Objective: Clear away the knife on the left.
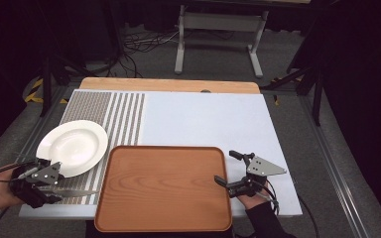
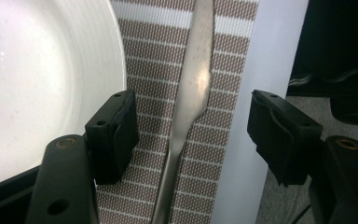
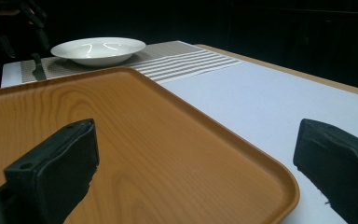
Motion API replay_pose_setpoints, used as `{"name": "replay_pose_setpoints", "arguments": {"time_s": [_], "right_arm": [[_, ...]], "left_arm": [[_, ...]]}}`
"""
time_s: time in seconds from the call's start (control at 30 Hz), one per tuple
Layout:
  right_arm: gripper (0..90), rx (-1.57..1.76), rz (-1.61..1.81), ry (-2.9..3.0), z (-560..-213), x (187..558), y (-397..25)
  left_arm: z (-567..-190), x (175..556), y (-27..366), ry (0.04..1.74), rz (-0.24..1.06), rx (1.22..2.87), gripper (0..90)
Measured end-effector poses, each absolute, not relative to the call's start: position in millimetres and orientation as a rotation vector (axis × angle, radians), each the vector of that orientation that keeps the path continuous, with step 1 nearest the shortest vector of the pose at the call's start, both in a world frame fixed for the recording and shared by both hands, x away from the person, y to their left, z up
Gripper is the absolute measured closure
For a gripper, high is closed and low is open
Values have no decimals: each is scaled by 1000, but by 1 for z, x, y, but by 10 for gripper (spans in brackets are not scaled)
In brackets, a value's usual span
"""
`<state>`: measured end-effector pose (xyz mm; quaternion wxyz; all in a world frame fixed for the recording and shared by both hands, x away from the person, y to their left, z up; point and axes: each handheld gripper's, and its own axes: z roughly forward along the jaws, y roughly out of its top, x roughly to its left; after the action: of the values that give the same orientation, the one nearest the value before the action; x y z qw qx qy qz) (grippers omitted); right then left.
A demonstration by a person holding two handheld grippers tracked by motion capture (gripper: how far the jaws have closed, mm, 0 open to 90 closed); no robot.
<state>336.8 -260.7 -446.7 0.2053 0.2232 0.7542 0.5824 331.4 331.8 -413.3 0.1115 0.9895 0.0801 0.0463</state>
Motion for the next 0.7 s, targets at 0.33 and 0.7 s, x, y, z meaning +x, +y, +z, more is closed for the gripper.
{"name": "replay_pose_setpoints", "arguments": {"time_s": [0.33,0.7], "right_arm": [[7,621,1624,2108,-447,337,-260],[7,621,1634,2112,-447,337,-260]], "left_arm": [[-424,336,336,202,133,3011,407],[-433,342,338,113,131,3110,547]]}}
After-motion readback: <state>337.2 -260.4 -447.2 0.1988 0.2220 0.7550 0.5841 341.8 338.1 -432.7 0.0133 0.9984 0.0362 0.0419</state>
